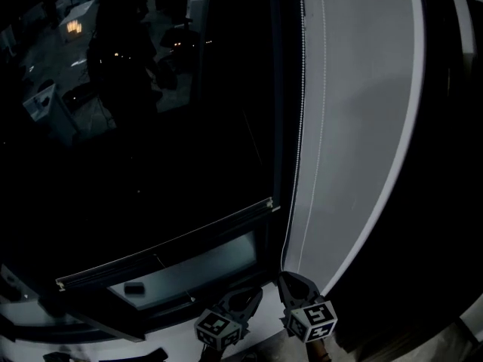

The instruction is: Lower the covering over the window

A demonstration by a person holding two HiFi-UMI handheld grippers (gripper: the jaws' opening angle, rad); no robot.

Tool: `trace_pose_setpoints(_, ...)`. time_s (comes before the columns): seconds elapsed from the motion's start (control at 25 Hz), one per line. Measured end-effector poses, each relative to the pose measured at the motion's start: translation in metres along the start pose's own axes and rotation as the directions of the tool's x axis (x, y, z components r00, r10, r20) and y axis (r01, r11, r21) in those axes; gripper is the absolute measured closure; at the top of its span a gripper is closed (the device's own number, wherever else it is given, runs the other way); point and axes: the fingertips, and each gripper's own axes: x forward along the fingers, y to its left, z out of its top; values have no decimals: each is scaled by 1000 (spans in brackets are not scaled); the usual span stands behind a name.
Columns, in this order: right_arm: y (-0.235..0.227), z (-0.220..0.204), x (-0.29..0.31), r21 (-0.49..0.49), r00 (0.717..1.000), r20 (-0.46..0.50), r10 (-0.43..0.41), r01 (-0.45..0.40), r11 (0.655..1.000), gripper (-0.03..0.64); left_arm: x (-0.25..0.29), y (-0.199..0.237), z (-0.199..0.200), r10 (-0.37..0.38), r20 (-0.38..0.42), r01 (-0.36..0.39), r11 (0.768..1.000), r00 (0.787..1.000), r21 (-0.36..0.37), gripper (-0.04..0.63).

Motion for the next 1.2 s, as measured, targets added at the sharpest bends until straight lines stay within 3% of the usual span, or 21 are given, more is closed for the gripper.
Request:
trace_pose_setpoints(0.28, -43, 44, 64, -123, 992, 57, -115, 121, 985, 600, 32, 43, 19, -103, -2, 103, 994, 995, 45, 594)
trace_pose_setpoints(0.44, -70, 69, 92, -166, 982, 65, -177, 186, 968, 544, 45, 51, 20, -155, -5, 155, 986, 988, 55, 594)
trace_pose_setpoints(0.76, -110, 139, 129, -282, 922, 138, -361, 386, 878, 528, 56, 60, 17, -216, -15, 216, 975, 976, 40, 594)
trace_pose_setpoints(0.96, -128, 174, 141, -205, 886, 186, -424, 457, 866, 528, 59, 67, 18, -220, -13, 220, 975, 975, 36, 594)
trace_pose_setpoints(1.08, -135, 181, 148, -180, 890, 176, -421, 450, 875, 533, 57, 69, 19, -220, -13, 220, 975, 975, 26, 594)
trace_pose_setpoints(1.2, -136, 180, 148, -212, 900, 164, -404, 432, 876, 594, 54, 76, 11, -209, -3, 209, 977, 978, 32, 594)
